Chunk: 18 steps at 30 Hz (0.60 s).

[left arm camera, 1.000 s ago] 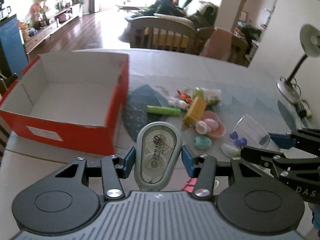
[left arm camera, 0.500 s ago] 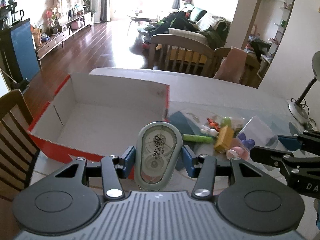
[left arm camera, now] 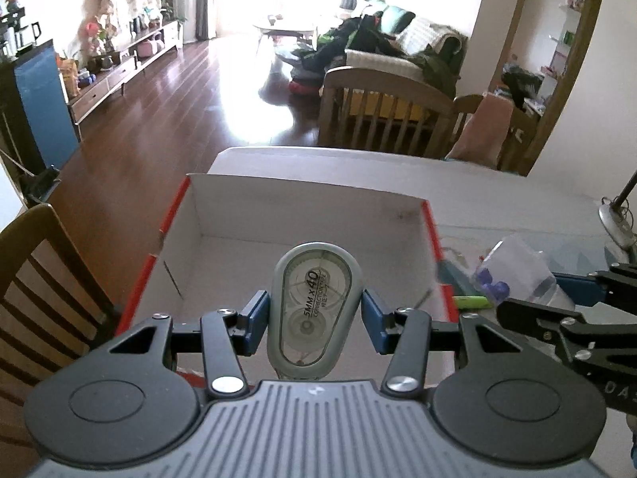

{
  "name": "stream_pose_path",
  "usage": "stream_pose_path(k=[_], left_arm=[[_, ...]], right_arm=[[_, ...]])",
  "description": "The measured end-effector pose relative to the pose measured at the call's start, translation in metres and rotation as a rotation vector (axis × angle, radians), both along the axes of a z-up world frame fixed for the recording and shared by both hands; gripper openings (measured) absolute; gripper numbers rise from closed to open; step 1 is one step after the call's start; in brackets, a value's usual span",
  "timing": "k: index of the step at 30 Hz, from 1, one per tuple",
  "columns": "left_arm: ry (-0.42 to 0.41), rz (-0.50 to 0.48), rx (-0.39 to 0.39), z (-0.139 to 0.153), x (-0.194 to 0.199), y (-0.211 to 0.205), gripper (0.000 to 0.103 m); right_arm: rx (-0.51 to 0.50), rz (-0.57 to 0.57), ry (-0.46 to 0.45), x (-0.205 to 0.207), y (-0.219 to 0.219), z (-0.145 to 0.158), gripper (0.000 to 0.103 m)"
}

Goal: Organize rigid objects
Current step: 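Carry the correction tape and bead cylinder with both tools over the red box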

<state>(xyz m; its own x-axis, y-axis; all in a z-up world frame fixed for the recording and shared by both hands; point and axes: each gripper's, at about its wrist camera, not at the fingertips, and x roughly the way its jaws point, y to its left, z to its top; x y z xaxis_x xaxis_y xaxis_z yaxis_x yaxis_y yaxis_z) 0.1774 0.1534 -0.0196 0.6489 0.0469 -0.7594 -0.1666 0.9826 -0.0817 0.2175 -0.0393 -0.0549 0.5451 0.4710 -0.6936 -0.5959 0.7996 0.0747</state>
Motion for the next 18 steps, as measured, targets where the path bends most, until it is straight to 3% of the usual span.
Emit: stream_pose_path(k=[18], left_arm=[[0.174, -0.075, 0.071, -0.074, 0.086, 0.059, 0.050]], right_arm=[[-0.141, -0.049, 0.152, 0.055, 0.100, -0.083, 0.042]])
